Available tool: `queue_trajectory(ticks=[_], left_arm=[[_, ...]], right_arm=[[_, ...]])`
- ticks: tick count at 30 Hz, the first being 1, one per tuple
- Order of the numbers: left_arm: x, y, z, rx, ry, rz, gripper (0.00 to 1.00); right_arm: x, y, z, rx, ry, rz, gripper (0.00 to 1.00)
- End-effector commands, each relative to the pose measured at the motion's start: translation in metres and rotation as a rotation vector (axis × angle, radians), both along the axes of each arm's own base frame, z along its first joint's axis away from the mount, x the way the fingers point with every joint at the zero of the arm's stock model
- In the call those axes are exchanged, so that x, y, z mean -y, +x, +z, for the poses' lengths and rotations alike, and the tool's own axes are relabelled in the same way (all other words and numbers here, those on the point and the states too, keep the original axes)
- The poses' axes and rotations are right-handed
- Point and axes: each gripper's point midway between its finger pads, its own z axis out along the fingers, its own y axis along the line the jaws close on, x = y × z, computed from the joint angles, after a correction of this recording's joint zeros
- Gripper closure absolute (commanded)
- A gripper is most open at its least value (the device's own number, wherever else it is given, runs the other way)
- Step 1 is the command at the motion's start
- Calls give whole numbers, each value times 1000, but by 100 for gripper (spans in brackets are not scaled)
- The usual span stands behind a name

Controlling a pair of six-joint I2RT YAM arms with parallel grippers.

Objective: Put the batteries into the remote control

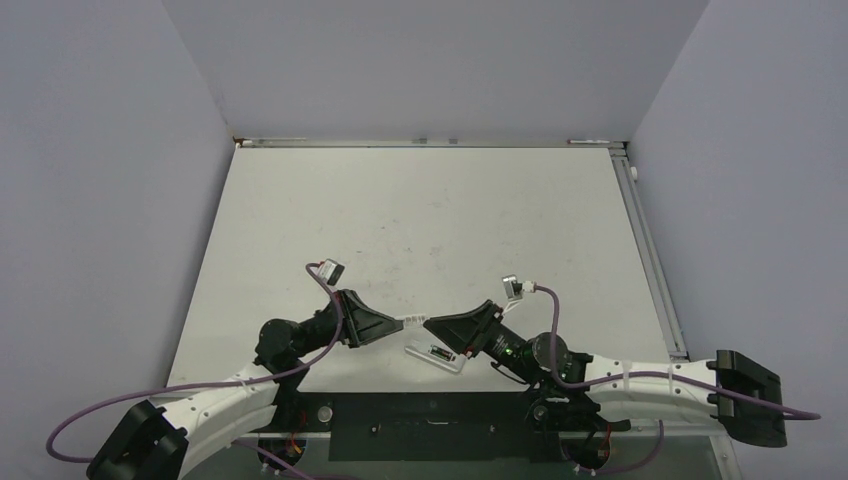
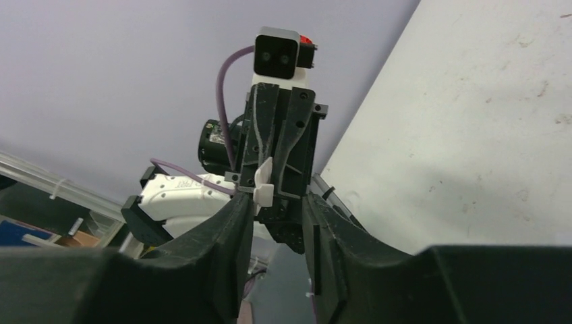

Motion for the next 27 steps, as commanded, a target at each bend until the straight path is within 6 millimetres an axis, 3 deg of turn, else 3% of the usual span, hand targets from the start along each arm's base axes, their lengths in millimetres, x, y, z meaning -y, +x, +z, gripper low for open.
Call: queue_trajectory(ticks=[1, 6, 12, 18, 21, 27], left_arm=[[-3, -2, 25, 78, -55, 7, 100], [1, 0, 12, 42, 2, 0, 100], [8, -2, -9, -1, 127, -43, 100], [13, -9, -27, -40, 210, -113, 100], [13, -12, -37, -62, 242, -137, 100], [12, -18, -43, -81, 277, -168, 100]], right_arm=[[-2, -5, 10, 98, -92, 19, 63], [6, -2, 14, 228, -292, 2, 51], [22, -4, 37, 427, -511, 26, 49], [26, -1, 32, 642, -812, 117, 49], [21, -7, 28, 741, -878, 206, 49], [17, -10, 3, 875, -1027, 341, 48]])
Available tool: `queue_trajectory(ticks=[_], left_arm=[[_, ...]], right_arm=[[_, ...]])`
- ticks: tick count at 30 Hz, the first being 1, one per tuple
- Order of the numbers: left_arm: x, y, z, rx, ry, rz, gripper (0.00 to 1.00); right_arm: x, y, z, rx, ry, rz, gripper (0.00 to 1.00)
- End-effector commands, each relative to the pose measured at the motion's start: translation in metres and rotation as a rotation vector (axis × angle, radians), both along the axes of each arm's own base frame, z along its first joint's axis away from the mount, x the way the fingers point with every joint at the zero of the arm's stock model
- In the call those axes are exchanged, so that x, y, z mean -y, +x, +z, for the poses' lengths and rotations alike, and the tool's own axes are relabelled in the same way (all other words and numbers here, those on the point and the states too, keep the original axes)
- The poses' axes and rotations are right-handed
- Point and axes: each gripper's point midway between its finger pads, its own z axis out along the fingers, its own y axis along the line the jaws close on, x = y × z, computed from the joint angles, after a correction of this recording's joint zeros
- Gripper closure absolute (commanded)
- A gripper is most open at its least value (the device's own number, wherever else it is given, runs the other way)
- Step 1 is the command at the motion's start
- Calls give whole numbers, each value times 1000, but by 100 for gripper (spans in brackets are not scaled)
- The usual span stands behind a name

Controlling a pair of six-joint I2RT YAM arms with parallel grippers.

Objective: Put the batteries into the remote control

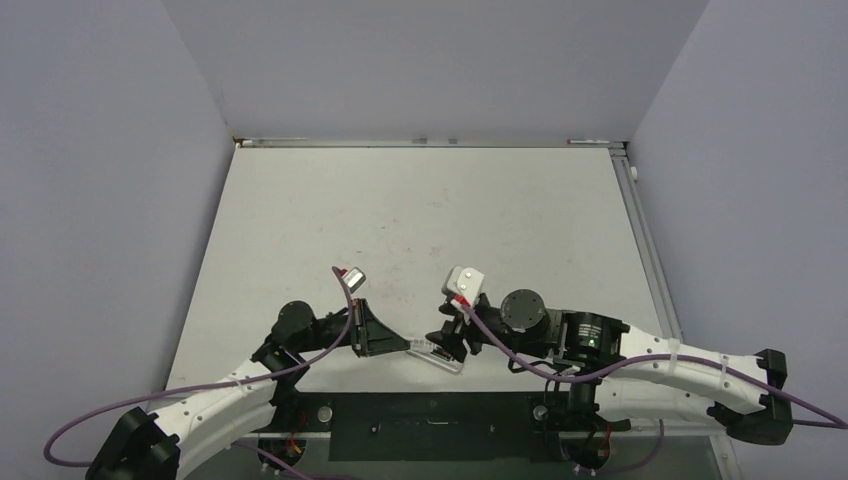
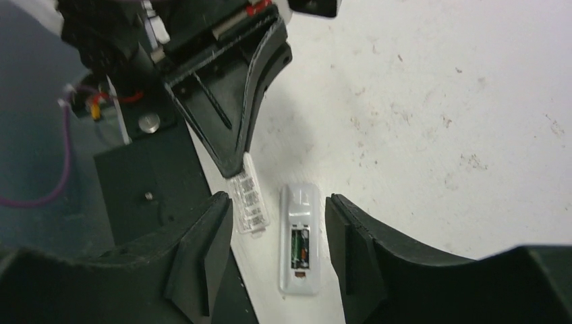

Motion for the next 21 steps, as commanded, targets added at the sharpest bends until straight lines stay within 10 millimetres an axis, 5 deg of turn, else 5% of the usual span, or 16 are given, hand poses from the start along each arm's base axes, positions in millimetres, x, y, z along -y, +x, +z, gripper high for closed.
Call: queue_trajectory(ticks=[1, 11, 21], left_arm=[[1, -5, 12, 40, 11, -43, 100], [-4, -11, 4, 25, 63, -53, 100], [-5, -14, 4, 32, 69, -61, 100]], right_arm=[[5, -6, -18, 125, -177, 139, 48], [-7, -34, -42, 298, -206, 285, 44], [-18, -37, -58, 389, -241, 249, 45]])
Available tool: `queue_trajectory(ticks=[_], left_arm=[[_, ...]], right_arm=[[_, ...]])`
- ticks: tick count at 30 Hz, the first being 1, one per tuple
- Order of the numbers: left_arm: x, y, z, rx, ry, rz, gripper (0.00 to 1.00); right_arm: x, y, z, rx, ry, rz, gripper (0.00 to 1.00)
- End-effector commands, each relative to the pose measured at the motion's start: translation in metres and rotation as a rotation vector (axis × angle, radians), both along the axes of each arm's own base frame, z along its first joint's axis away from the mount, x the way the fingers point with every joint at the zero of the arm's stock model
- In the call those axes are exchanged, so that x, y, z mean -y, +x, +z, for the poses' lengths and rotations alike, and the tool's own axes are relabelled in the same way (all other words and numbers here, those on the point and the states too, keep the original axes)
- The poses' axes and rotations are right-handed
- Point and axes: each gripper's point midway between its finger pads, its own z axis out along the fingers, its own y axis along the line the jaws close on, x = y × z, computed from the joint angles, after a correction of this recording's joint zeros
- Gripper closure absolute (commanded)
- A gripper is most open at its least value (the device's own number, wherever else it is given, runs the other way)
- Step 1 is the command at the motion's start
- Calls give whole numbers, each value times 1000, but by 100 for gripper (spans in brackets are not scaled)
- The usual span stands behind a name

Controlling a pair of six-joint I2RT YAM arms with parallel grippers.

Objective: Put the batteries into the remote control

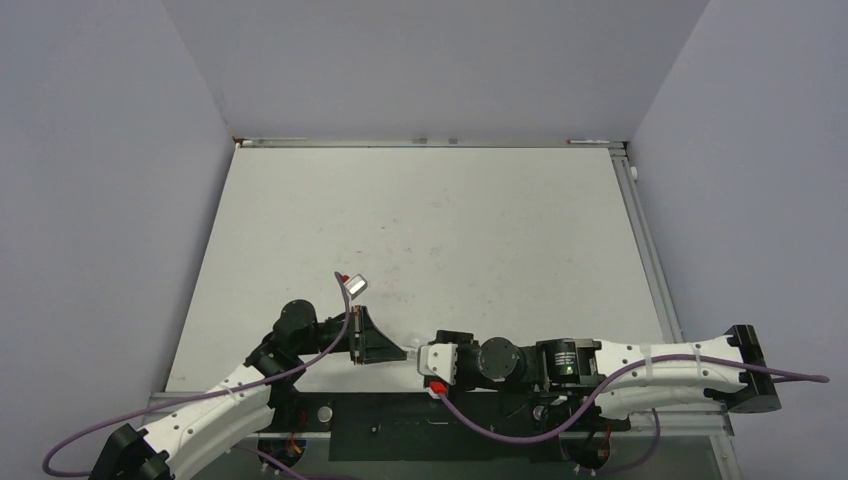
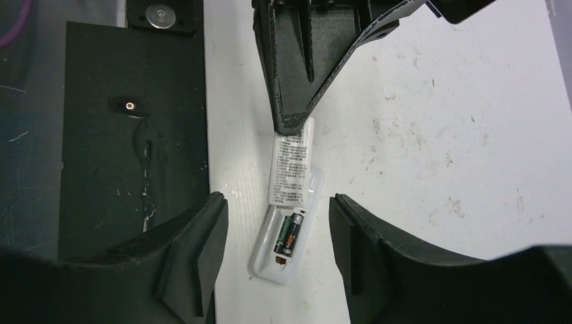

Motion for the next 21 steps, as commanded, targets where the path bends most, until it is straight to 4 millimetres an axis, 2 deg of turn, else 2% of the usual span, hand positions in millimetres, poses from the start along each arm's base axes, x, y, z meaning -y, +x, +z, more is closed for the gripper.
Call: queue_trajectory(ticks=[1, 21], left_arm=[[2, 1, 23, 73, -38, -17, 100], [1, -3, 31, 98, -56, -36, 100]], right_arm=[[-10, 11, 12, 68, 64, -51, 45], [-24, 10, -5, 45, 29, -44, 60]])
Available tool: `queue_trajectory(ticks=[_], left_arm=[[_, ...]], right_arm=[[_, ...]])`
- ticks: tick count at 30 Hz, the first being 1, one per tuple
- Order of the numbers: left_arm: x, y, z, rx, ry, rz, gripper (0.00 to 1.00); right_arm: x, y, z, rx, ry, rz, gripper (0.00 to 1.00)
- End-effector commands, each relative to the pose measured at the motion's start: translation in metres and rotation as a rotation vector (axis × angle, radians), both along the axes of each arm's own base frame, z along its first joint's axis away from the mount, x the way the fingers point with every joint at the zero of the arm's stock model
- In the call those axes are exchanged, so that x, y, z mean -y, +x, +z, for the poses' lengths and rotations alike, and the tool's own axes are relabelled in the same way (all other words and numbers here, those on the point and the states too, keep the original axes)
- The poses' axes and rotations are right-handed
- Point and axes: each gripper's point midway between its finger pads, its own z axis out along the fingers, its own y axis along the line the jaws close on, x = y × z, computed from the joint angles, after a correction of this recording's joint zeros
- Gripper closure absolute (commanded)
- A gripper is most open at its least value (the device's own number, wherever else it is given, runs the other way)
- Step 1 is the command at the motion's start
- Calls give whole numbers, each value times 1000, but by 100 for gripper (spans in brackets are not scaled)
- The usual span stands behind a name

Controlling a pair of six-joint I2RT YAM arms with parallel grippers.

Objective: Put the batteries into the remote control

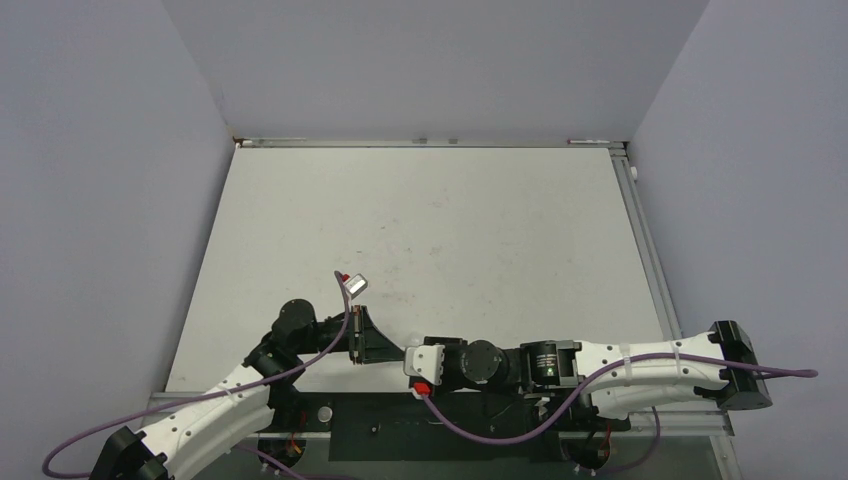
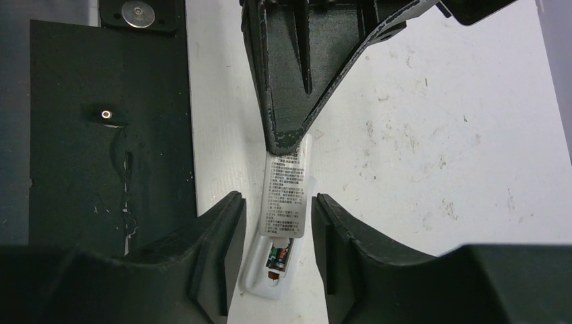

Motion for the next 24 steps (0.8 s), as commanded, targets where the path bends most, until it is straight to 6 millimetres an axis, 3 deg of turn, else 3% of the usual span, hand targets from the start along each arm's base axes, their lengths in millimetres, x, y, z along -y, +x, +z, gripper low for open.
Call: queue_trajectory(ticks=[1, 14, 24], left_arm=[[1, 0, 27, 90, -52, -22, 100], [1, -3, 30, 103, -58, -36, 100], [1, -3, 32, 108, -62, -38, 100]], right_arm=[[-7, 3, 6, -4, 47, -15, 62], [-7, 7, 4, -15, 43, -24, 69], [-6, 8, 6, -5, 45, -23, 87]])
